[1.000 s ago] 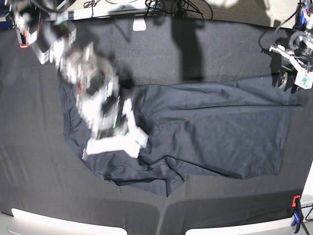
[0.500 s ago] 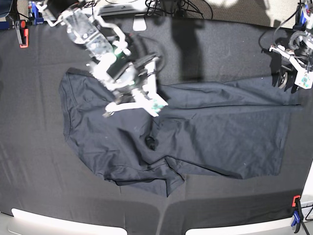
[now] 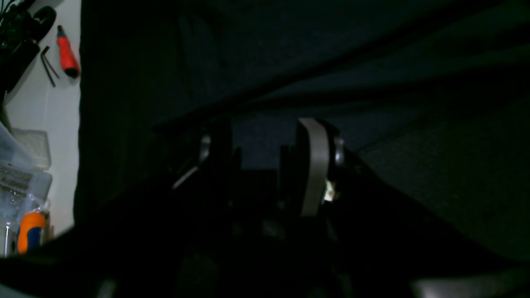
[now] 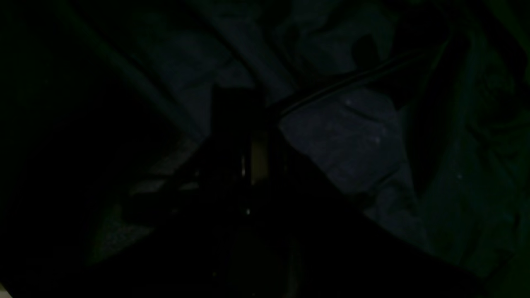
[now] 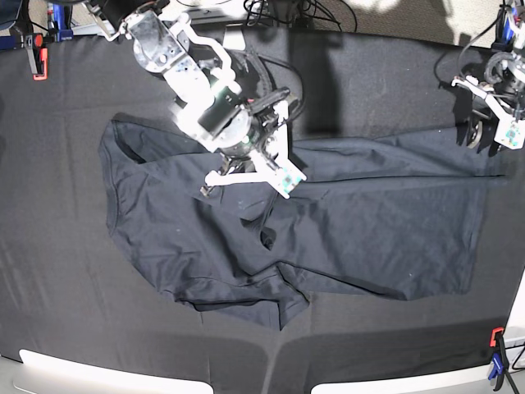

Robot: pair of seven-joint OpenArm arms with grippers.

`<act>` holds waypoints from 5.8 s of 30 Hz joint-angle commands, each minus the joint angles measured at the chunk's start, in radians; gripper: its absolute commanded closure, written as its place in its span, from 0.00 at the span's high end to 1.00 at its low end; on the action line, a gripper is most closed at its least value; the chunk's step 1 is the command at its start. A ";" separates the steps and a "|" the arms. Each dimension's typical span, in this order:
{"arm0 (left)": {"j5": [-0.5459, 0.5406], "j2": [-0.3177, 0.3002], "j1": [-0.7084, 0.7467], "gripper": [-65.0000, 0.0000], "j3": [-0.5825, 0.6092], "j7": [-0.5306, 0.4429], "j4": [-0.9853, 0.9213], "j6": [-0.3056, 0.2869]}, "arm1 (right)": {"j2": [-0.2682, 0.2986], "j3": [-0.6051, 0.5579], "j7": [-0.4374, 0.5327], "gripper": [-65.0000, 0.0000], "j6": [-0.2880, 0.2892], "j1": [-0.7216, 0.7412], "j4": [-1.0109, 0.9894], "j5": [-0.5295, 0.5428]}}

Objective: Layout the t-shirt on the table in an organized manner, then fold the t-shirt properly
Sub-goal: 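Sweep the right gripper across the shirt middle to smooth wrinkles, then move the right gripper back to the shirt's collar corner, then grasp the shirt corners with both grippers and pull the shirt taut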

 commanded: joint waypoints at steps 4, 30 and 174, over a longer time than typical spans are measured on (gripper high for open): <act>-0.008 -0.016 -0.002 0.35 -0.010 -0.024 0.017 0.009 | -0.005 0.002 -0.036 0.00 0.000 0.014 0.020 0.004; -0.009 -0.016 -0.002 0.35 -0.010 -0.024 0.017 0.009 | -0.003 0.241 0.076 0.20 0.139 0.067 -0.026 0.227; 0.595 -0.302 -0.154 0.00 0.298 -0.297 -0.488 -0.007 | 0.437 0.268 0.288 0.34 0.237 -0.220 -0.178 -0.294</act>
